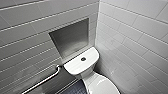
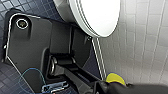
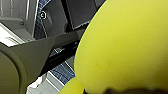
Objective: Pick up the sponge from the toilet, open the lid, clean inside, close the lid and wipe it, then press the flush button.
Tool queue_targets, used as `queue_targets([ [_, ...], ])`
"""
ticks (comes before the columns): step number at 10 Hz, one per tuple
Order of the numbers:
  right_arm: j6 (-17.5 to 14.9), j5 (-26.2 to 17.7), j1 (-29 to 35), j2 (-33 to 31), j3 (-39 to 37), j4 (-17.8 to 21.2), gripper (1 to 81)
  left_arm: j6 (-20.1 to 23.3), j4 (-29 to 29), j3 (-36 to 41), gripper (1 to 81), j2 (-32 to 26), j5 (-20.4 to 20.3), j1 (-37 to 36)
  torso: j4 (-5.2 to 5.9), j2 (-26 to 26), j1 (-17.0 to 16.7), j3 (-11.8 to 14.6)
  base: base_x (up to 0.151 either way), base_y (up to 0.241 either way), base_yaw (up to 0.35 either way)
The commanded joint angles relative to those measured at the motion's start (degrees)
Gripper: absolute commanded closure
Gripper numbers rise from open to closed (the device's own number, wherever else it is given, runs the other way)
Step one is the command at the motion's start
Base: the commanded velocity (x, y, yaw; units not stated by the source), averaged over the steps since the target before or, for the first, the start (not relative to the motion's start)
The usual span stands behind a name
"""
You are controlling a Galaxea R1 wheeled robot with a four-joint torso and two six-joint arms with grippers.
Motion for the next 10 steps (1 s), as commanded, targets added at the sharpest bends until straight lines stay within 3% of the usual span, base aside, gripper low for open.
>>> queue_targets([
  [1, 0.0, -4.2, -1.0, -0.2, 0.7, 0.2, 81.1, 0.3, 14.1, -6.2, 81.1, 3.5, -7.0, 12.0, 0.00, 0.0, 0.0, 2.5, 0.000, 0.000, 0.000],
  [5, 0.0, -4.2, -1.0, 0.1, 0.0, 0.2, 81.1, 0.4, 17.0, -15.8, 81.1, 10.3, -8.3, 19.2, 0.00, 0.0, 0.0, 7.7, 0.000, 0.000, 0.000],
  [8, 0.0, -4.2, -0.8, 0.5, -0.7, 0.3, 81.1, 0.3, 19.0, -28.4, 81.1, 17.5, -13.0, 24.6, 0.00, -0.1, -0.1, 11.7, 0.000, 0.000, 0.000],
  [10, 0.0, -4.2, -0.9, 0.5, -0.7, 0.2, 81.1, 0.3, 19.0, -37.2, 81.1, 23.0, -13.3, 26.5, 0.00, -0.1, -0.2, 14.3, 0.000, 0.000, 0.000],
])
